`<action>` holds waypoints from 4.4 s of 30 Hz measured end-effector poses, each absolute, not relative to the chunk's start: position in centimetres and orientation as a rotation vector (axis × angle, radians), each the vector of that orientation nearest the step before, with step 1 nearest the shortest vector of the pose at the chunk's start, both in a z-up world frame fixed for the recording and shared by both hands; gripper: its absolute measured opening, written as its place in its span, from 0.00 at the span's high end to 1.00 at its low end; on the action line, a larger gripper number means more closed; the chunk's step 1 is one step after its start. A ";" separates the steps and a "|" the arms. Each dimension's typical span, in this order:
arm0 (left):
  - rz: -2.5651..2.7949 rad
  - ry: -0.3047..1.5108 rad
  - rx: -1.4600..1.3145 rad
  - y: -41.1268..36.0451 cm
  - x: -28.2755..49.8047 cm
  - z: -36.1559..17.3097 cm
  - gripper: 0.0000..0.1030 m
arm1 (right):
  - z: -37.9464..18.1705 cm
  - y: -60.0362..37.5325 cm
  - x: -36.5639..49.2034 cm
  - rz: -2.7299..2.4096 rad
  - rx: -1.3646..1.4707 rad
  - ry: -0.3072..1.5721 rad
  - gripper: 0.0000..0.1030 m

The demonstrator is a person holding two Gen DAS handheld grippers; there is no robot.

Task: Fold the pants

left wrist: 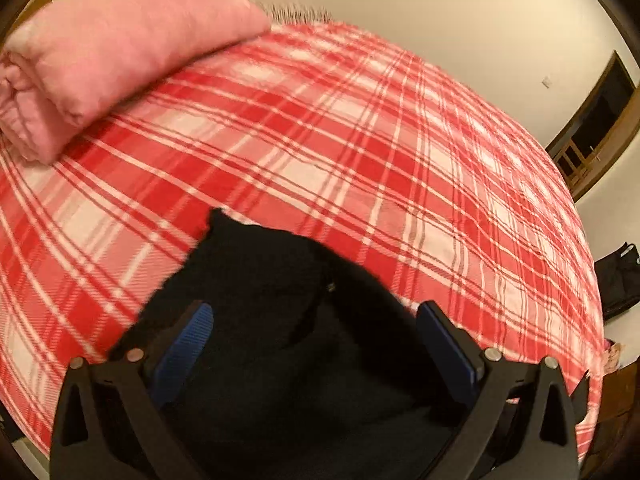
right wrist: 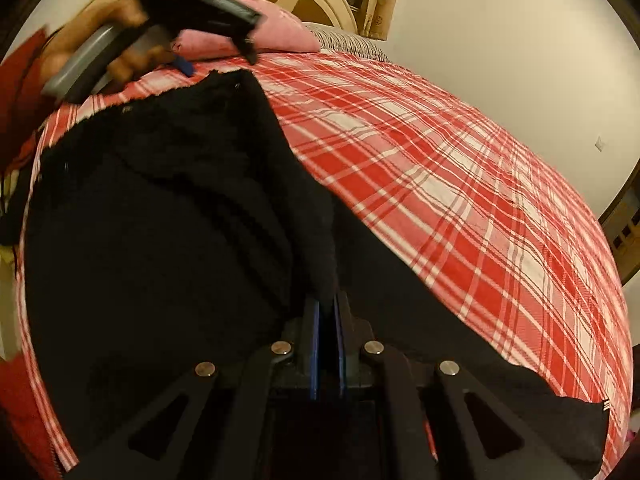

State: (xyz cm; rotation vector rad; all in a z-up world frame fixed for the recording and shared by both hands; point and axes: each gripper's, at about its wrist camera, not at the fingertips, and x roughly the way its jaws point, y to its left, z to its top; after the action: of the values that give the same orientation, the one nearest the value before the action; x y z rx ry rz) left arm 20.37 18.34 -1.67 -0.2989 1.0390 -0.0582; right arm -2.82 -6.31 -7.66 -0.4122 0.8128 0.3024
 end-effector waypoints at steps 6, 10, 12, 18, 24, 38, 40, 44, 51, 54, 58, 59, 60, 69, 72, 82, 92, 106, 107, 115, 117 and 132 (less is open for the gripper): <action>-0.042 1.197 -0.316 16.1 23.3 -4.8 0.01 | -7.9 -6.5 -2.9 0.298 -0.400 0.795 0.94; -0.025 1.247 -0.303 15.4 23.8 -6.0 0.31 | -6.9 -6.9 -3.0 0.291 -0.370 0.780 0.95; -0.044 1.214 -0.311 15.6 23.3 -5.9 0.62 | -5.8 -7.3 -3.1 0.293 -0.337 0.766 0.95; -0.136 1.099 -0.412 18.1 19.5 -2.2 0.83 | -1.0 -8.3 -5.4 0.315 -0.287 0.701 0.95; -0.237 0.903 -0.434 20.7 11.2 4.0 0.84 | 1.9 -7.2 -11.5 0.350 -0.341 0.655 0.95; -0.118 0.883 -0.411 25.8 -2.6 -2.6 0.84 | -6.5 -3.4 -18.5 0.408 -0.420 0.810 0.95; -0.112 0.902 -0.418 25.8 -3.2 -4.0 0.84 | -7.6 -3.4 -18.5 0.407 -0.420 0.838 0.95; -0.092 0.919 -0.400 25.8 -4.2 -5.6 0.84 | -8.5 -3.2 -19.0 0.410 -0.442 0.856 0.95; -0.070 0.944 -0.315 25.9 -4.4 -6.7 0.75 | -10.0 -3.2 -18.7 0.416 -0.442 0.863 0.93; -0.020 0.956 -0.240 26.0 -4.6 -7.6 0.53 | -10.1 -3.6 -18.8 0.414 -0.401 0.842 0.92; 0.146 0.970 -0.168 27.5 -5.3 -7.0 0.18 | -8.9 -4.7 -18.1 0.426 -0.313 0.892 0.79; 0.199 0.961 -0.162 28.2 -5.5 -6.5 0.18 | -8.1 -5.2 -18.1 0.449 -0.263 0.903 0.76; 0.237 0.943 -0.162 28.8 -5.8 -5.9 0.18 | -7.1 -5.8 -18.0 0.476 -0.209 0.899 0.67; 0.238 0.735 -0.146 26.5 -4.3 -1.8 0.18 | 0.2 -12.7 -14.6 0.212 -0.026 0.692 0.22; 0.206 0.725 -0.119 23.6 -2.6 -3.1 0.18 | 1.1 -17.4 -12.5 -0.011 -0.007 0.668 0.22; 0.191 0.789 -0.118 21.4 -2.0 -7.5 0.13 | -4.6 -37.1 -0.2 -0.628 0.289 0.934 0.22; 0.202 0.793 -0.107 21.1 -1.7 -7.7 0.06 | -6.9 -39.2 -1.3 -0.620 0.394 0.995 0.87; 0.199 0.827 -0.125 21.2 -1.4 -7.7 0.05 | -0.7 -41.7 -20.8 -0.458 0.785 0.549 0.96; 0.197 0.827 -0.126 21.2 -1.4 -7.6 0.05 | -1.6 -42.3 -22.1 -0.469 0.822 0.536 0.96; 0.178 0.850 -0.129 21.4 -0.8 -7.5 0.03 | -6.9 -43.3 -27.3 -0.573 0.972 0.611 0.97; 0.171 0.851 -0.121 21.4 -0.7 -7.5 0.03 | -6.8 -43.6 -28.0 -0.612 0.957 0.634 0.98; 0.027 0.714 0.029 15.1 -3.3 -3.0 0.04 | -0.6 -41.3 -19.1 -0.491 0.468 0.687 0.59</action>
State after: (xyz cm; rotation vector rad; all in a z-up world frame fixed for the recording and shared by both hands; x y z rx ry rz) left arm -3.26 15.14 -2.96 0.0291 0.7137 0.0268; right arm -19.15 -41.31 -0.62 0.4675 0.6865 -0.4911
